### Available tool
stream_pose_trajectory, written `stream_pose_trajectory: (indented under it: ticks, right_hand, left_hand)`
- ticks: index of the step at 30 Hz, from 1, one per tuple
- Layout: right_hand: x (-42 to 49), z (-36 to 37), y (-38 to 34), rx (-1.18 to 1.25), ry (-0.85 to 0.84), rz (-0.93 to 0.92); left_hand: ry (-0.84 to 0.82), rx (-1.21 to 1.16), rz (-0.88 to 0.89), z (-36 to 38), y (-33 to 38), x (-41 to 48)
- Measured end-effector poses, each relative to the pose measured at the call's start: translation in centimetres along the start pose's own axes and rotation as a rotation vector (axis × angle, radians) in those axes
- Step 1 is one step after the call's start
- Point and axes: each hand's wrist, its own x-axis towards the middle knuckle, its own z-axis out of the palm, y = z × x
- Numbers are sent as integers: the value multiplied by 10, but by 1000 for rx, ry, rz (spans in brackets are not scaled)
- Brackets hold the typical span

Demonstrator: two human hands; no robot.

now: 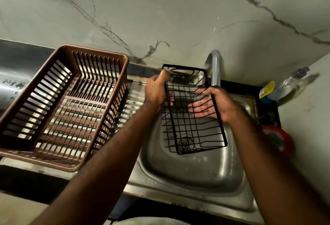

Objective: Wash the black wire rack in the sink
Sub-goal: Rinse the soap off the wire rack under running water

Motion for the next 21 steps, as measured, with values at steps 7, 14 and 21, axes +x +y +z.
stream_pose_trajectory:
  ticks: [7,14,21]
  right_hand:
    - [-1,-12,12,122,73,99]
    - [-14,-33,25,56,260,56]
    - [-30,-49,29,14,486,-24]
  left_hand:
    - [-284,-121,-141,13,-15,-11]
    - [-471,-198,-338,38,-60,-6]
    - [-492,-210,-224,75,-74,-4]
